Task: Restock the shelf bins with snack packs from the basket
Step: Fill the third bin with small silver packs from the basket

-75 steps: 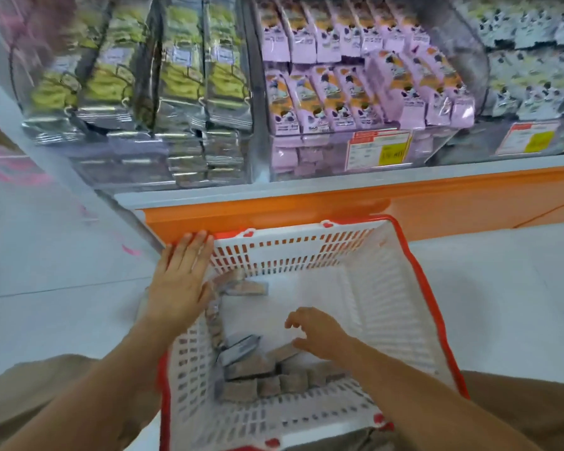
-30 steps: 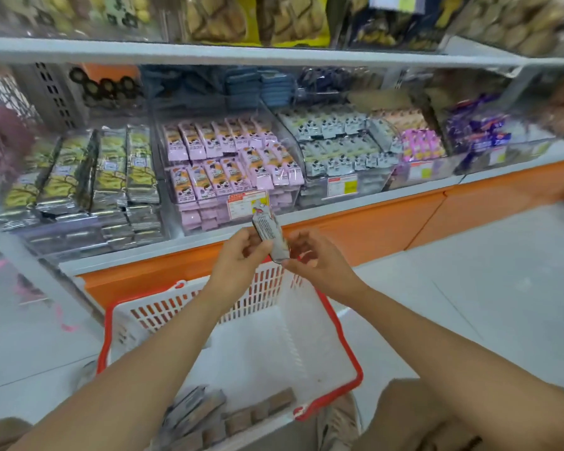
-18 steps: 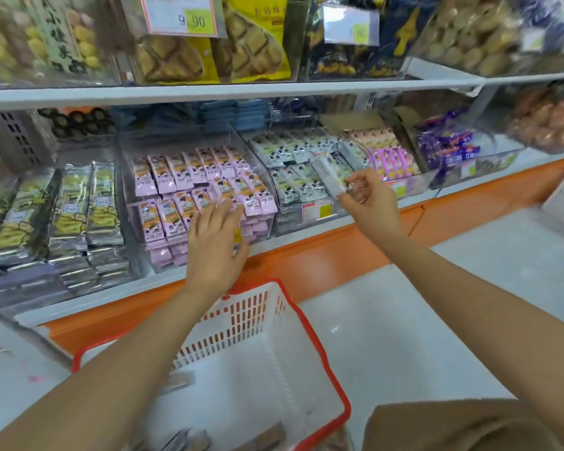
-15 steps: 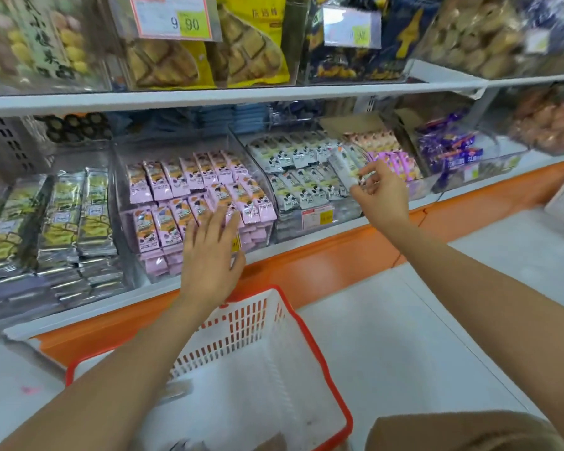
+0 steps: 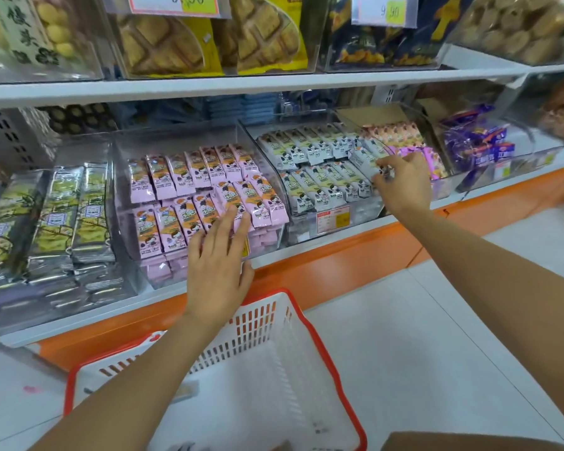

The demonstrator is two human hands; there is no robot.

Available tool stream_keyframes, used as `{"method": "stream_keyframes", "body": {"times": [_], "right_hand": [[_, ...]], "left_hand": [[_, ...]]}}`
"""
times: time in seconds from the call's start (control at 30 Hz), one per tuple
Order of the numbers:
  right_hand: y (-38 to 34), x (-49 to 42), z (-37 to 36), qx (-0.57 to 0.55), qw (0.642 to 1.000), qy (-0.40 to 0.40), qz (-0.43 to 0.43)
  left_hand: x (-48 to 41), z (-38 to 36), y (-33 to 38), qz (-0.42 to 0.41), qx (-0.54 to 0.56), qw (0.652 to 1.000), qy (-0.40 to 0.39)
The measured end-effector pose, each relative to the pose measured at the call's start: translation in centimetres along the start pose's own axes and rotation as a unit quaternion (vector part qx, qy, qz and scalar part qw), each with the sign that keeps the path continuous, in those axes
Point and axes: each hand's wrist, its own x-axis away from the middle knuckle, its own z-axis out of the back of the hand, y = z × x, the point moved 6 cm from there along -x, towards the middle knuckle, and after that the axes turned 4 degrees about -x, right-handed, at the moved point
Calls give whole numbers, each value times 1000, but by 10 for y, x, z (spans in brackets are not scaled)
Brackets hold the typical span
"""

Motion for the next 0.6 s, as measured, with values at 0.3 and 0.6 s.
{"method": "stream_keyframes", "body": {"times": [0.3, 0.6], "right_hand": [[-73, 114, -15, -184, 961, -91, 187], [-107, 267, -141, -205, 904, -316, 201]], "left_hand": [[39, 15, -6, -10, 23, 999, 31], [139, -16, -78, -3, -9, 996, -92]]}}
